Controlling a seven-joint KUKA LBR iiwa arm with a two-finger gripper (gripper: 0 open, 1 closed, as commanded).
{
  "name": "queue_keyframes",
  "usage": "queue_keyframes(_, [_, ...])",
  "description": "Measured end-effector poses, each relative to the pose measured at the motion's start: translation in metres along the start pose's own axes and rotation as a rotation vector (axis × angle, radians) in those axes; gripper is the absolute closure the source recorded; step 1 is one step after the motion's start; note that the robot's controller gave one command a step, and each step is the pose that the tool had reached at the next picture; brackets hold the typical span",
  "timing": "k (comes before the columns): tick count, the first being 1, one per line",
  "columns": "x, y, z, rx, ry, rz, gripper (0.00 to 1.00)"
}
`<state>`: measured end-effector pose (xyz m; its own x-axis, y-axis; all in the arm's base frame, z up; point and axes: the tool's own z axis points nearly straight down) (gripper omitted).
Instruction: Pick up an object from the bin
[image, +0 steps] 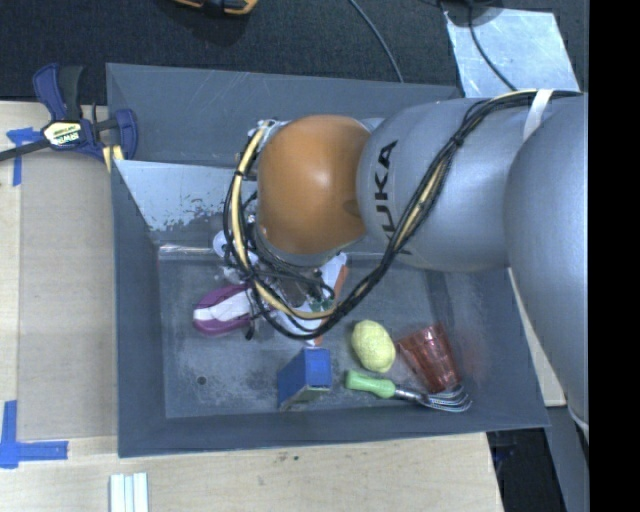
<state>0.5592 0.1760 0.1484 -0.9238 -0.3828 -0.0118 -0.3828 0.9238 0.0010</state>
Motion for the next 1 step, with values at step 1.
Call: queue_keyframes(1, [-0.0002, -0.0001, -0.0184, 0.000, -0.001, 0.001, 1.00])
